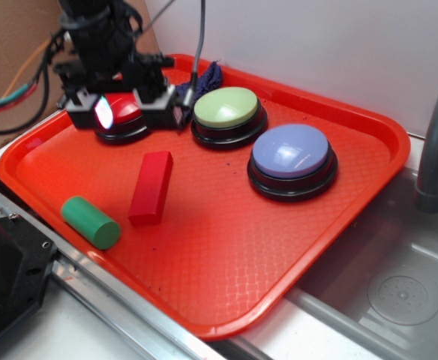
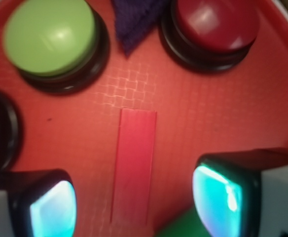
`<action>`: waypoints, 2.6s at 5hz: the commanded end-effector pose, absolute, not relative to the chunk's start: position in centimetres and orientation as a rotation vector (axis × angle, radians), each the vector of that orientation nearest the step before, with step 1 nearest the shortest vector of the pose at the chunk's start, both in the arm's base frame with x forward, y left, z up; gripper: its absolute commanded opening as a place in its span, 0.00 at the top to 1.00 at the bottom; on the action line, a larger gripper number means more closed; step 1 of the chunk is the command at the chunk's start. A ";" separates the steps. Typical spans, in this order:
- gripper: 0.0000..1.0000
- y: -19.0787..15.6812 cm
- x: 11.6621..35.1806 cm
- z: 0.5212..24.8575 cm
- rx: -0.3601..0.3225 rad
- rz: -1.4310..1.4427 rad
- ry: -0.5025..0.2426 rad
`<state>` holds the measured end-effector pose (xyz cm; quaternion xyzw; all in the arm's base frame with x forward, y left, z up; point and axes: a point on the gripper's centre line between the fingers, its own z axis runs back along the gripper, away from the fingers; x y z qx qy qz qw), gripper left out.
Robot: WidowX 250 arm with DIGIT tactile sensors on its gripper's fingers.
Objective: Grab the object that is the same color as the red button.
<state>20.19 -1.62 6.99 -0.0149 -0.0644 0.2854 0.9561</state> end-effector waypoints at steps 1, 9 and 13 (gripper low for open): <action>0.00 -0.7 20.8 2.9 -0.101 0.669 -0.156; 1.00 -0.6 22.1 8.9 -0.039 0.476 -0.133; 1.00 0.5 20.3 21.6 -0.046 -0.036 -0.217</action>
